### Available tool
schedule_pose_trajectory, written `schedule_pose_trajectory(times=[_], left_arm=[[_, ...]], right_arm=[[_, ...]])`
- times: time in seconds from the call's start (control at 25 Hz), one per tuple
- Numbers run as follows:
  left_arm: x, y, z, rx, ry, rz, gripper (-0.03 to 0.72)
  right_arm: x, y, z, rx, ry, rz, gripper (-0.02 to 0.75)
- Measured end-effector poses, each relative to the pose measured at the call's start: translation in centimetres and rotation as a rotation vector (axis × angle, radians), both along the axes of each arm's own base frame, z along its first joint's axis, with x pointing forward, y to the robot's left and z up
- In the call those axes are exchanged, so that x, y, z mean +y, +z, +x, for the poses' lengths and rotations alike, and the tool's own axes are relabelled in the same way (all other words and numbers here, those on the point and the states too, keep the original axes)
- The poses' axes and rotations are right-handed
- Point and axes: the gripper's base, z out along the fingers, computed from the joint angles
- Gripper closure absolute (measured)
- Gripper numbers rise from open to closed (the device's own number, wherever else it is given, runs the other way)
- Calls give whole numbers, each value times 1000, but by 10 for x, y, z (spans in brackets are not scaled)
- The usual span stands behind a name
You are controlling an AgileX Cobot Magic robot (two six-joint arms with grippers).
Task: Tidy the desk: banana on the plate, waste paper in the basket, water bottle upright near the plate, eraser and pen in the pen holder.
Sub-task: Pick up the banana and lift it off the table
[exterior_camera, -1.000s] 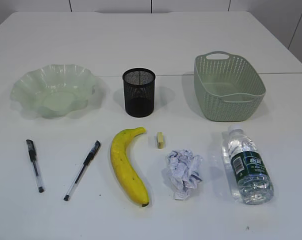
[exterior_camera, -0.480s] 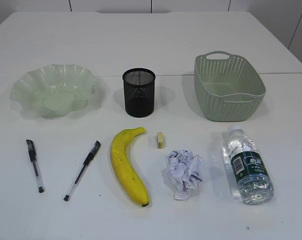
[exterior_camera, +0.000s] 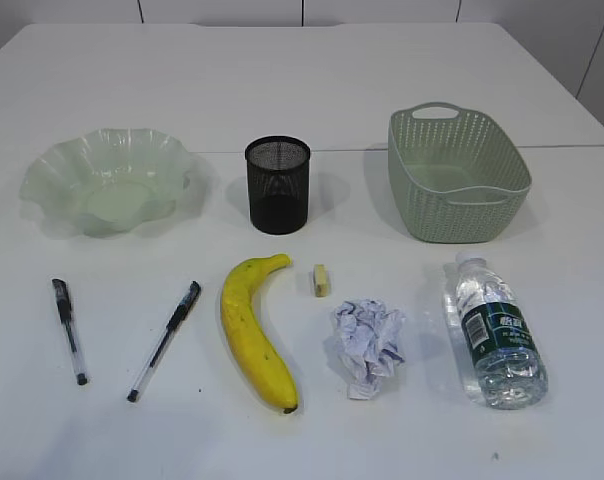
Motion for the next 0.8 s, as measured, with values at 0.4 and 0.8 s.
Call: schedule_pose_trajectory(times=[0.4, 0.8], left_arm=[[-3, 41, 61, 75, -10, -15, 230], [-24, 39, 114, 129, -118, -85, 241]], right_arm=[[11, 25, 60, 191, 51, 108, 273], [14, 51, 109, 232, 47, 143, 295]])
